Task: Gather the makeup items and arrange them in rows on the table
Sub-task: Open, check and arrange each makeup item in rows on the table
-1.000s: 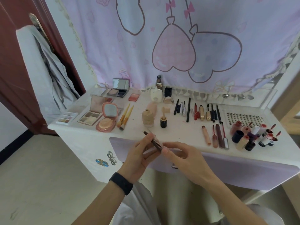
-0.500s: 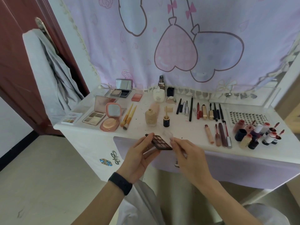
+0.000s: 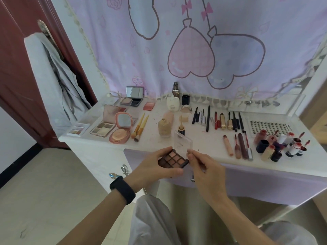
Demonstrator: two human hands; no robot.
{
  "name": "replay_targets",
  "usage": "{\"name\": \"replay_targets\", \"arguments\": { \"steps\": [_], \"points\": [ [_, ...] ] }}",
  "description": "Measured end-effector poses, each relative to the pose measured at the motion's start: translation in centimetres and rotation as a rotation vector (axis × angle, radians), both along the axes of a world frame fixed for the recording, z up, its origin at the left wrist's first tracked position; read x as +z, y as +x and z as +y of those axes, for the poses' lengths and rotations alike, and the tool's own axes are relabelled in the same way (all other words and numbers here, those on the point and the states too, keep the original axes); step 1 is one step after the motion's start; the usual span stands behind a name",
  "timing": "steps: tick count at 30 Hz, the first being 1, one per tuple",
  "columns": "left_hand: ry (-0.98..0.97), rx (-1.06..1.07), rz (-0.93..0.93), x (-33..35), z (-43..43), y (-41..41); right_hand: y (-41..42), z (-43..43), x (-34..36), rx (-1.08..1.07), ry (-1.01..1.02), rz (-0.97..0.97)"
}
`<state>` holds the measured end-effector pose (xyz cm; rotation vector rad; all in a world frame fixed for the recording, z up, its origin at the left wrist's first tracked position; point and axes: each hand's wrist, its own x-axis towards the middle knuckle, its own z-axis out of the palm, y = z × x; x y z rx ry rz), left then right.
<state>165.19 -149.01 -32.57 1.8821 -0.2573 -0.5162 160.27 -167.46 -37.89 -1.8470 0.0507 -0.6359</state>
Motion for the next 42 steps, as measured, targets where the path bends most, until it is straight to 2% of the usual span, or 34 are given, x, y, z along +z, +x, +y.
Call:
{"name": "replay_targets", "arguments": {
  "steps": [2,5,9,15,20,25,29,33,37,42],
  "points": [
    [0.224,-0.031,-0.173,0.1,-0.3,0.2,0.0,0.3,-0.2,0.016,0.037,0.015],
    [0.383,-0.053,-0.337,0.1,-0.4,0.6,-0.1,0.6,-0.2,0.043,0.052,0.015],
    [0.322,-0.08,-0.286,0.4,-0.1,0.9,-0.1,0.9,-0.3,0.053,0.056,-0.015],
    [0.186,-0.005,-0.133,0.2,0.8,0.7,0.2,1.7,-0.7,0.071,-0.026,-0.073],
    [0.279,0.066,-0.197,0.3,2.5,0.5,0.3,2.5,0.5,0.185,-0.062,0.007],
    [0.285,0.196,-0.196,0.3,6.7,0.6,1.7,3.5,0.6,0.282,-0.349,0.226],
    [0.224,0.342,-0.202,0.9,10.9,1.2,3.0,5.6,1.2,0.243,-0.677,0.182],
    [0.17,0.477,-0.197,2.3,15.2,2.9,5.4,7.9,1.9,0.282,-0.899,0.155],
    [0.161,0.616,-0.238,4.3,19.4,6.4,8.2,9.6,2.0,0.312,-1.022,0.188],
    [0.16,0.732,-0.282,7.0,22.9,12.7,10.4,10.5,0.9,0.32,-1.026,0.24]
  ]
}}
